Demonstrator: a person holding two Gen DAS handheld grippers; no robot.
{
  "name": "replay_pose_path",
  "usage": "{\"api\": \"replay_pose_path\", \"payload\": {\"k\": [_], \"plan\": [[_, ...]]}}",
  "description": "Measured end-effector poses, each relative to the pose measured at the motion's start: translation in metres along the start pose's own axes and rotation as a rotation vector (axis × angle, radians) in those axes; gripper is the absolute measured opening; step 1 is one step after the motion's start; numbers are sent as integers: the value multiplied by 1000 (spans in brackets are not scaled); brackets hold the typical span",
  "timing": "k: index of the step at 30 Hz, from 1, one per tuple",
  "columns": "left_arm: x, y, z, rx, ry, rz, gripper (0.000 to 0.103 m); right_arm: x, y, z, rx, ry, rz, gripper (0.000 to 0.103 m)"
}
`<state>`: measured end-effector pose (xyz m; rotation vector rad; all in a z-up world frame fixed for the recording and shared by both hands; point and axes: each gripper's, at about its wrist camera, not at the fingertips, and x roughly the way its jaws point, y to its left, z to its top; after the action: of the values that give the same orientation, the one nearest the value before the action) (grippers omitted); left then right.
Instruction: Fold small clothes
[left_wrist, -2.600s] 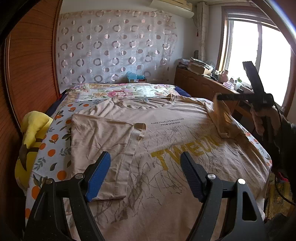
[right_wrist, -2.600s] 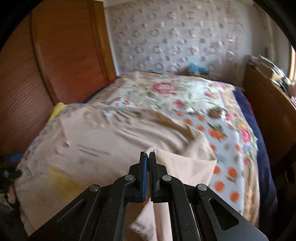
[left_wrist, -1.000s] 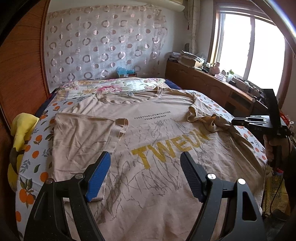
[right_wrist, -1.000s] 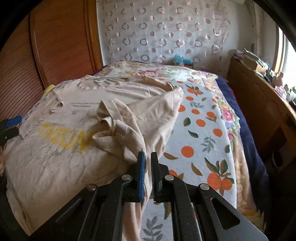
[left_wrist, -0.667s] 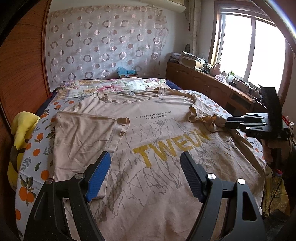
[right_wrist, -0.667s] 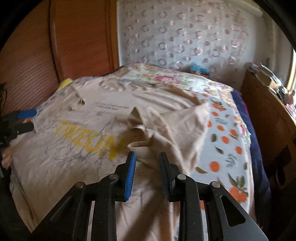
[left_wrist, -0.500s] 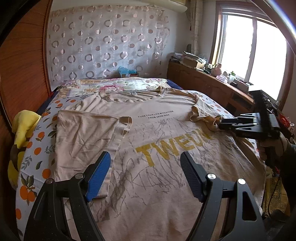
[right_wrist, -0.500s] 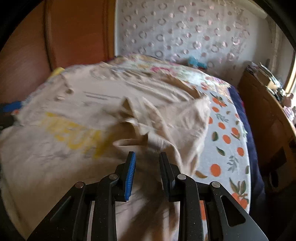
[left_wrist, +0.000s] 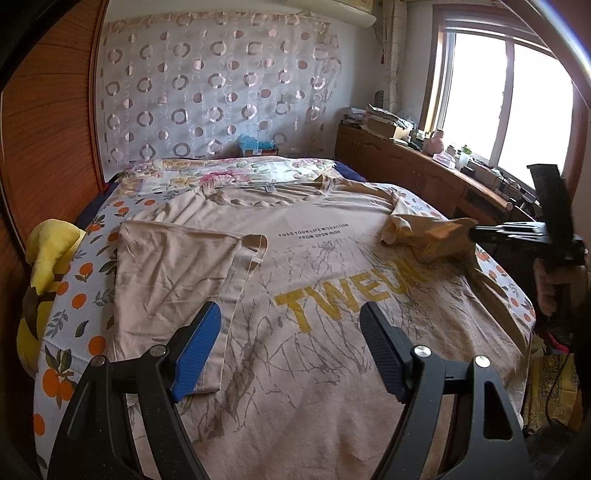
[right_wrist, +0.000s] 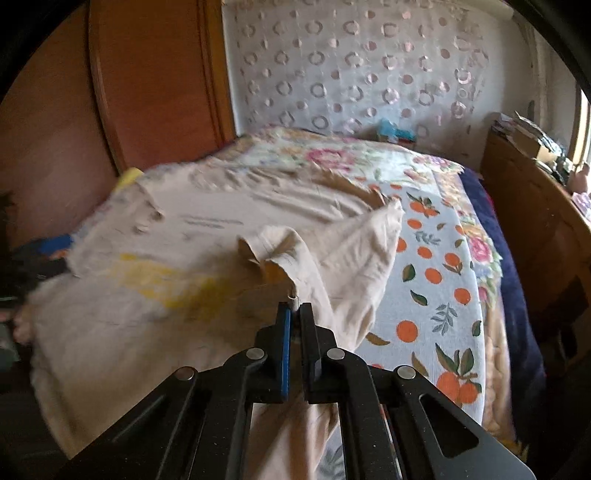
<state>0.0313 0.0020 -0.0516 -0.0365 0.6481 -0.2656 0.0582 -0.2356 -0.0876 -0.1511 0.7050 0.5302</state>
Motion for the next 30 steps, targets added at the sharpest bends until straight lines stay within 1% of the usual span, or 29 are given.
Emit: {"api": "replay_pose_path", "payload": {"k": [2, 4, 6, 7, 9, 11, 13, 17, 22, 26, 30], "plan": [[0, 0, 0, -1, -1, 0, 78, -11, 5, -3, -11, -8, 23, 4], [0, 0, 0, 0, 0, 1, 78, -14, 7, -8, -22, -3, 36, 5], [0, 1, 1, 1, -1, 3, 78, -14, 12, -12, -40, 13, 32, 17], [0, 2, 2, 0, -3, 6, 78, -13, 12, -13, -46, 14, 28, 26], [-1, 6, 5, -2, -4, 13, 78, -11, 4, -13, -43, 11, 34, 29], [-1, 12, 10, -2, -9, 22, 78, -9, -2, -9, -36, 6, 20, 39], [0, 21, 16, 0, -11, 33, 78, -10, -1, -5, -29, -8, 11, 45], [9, 42, 28, 11, -3, 80, 78, -2, -5, 4, -40, -8, -43, 50], [31, 77, 45, 17, 33, 145, 78, 33, -17, 14, -38, 36, -90, 57], [51, 108, 56, -20, 74, 163, 78, 65, -34, 24, -1, 71, -113, 58], [71, 131, 64, -45, 116, 183, 78, 90, -49, 36, 30, 99, -130, 58]]}}
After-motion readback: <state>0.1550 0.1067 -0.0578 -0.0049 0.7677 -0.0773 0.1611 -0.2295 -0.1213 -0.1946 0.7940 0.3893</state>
